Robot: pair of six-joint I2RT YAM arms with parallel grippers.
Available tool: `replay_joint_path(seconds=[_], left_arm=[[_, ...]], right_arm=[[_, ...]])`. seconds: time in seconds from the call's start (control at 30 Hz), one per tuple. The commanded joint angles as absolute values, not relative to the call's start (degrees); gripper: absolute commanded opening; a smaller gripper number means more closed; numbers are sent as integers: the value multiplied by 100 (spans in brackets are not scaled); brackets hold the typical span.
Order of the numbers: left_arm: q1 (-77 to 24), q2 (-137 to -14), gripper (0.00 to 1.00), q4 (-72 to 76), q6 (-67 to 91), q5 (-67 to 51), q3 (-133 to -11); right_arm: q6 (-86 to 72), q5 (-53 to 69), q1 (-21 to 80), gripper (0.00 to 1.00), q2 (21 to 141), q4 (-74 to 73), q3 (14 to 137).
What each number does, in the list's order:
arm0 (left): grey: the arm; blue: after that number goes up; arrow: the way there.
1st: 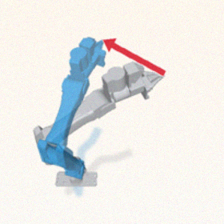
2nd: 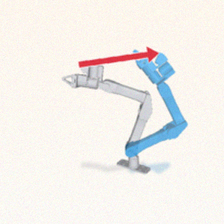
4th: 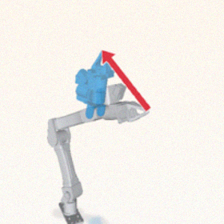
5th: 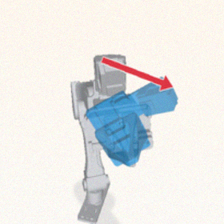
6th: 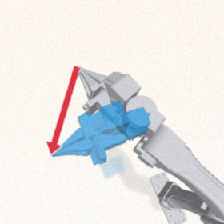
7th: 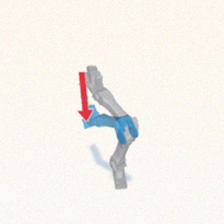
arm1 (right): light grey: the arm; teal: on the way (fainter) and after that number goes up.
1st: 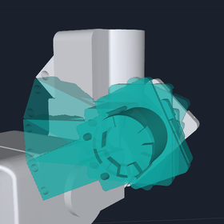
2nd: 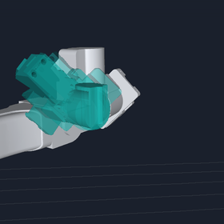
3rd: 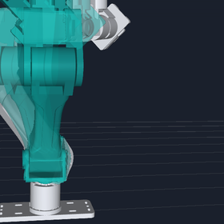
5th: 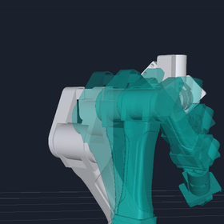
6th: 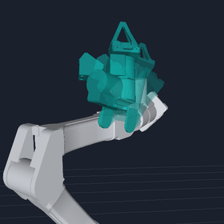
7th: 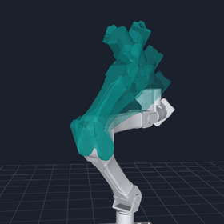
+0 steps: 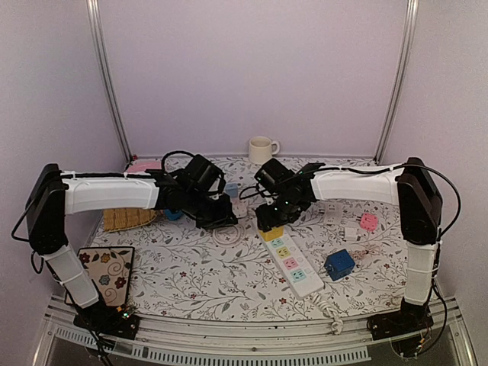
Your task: Pull the plug off the socket
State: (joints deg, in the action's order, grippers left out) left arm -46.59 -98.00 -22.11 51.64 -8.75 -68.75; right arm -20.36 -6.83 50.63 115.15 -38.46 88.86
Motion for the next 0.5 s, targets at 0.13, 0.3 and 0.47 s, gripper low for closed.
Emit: replay_joint_path(seconds=[0.13, 0.3, 0.47], left_arm=[[-4585, -9669, 21, -1849, 5370, -1130, -6712], [-4549, -9758, 30, -1587, 5502, -1354, -6723], [-4460, -9802, 40, -1307, 5681, -1583, -6742]], right_arm=[[-1938, -626, 5116, 26, 11054, -3747, 9255], [-1878, -643, 5152, 17, 10679, -3598, 9408], [-1855, -563, 5196, 12, 10402, -3480, 9394]])
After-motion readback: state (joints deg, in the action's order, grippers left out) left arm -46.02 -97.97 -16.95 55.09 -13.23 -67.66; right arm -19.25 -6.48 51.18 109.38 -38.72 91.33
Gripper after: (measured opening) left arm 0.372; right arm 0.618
